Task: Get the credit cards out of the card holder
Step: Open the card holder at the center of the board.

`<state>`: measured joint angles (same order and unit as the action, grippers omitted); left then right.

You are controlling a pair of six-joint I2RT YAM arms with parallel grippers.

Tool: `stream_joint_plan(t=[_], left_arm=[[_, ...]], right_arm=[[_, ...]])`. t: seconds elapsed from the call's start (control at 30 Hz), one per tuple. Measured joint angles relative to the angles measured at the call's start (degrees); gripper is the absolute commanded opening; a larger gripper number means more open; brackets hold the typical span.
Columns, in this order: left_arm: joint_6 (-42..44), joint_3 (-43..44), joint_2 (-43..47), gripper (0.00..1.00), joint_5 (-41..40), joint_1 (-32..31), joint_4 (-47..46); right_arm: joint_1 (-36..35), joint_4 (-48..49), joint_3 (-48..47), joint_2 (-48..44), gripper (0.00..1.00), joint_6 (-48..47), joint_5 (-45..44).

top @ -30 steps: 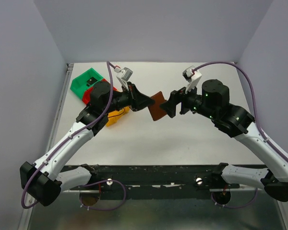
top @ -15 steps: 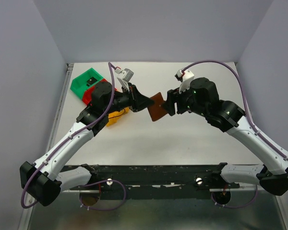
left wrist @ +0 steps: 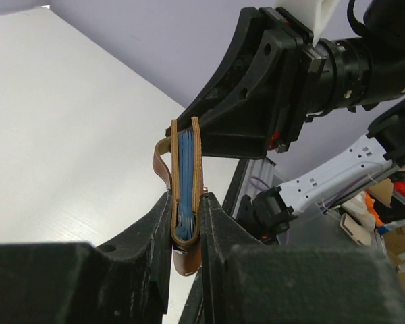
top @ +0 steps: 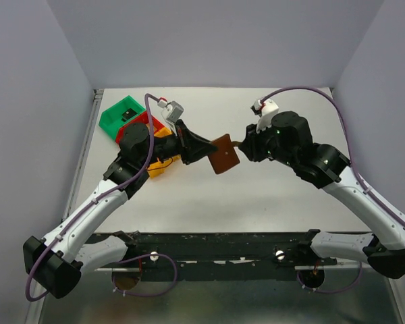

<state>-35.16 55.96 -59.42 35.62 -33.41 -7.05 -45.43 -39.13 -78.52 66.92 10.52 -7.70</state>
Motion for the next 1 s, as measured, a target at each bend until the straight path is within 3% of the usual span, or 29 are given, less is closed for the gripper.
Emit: stream_joint_plan(t=[0.33, 1.0], left_arm=[[-2.82, -1.7, -0.07, 0.0, 11.39, 0.85, -10.75], [-24.28, -7.04, -3.26, 0.0, 23.5, 5.6, -44.11]], right_arm=[[0.09, 2.38, 1.95, -6.4, 0.57, 2.01, 8.37], [1.64, 10.49, 6.1, -13.51, 0.64, 7.13, 23.37]])
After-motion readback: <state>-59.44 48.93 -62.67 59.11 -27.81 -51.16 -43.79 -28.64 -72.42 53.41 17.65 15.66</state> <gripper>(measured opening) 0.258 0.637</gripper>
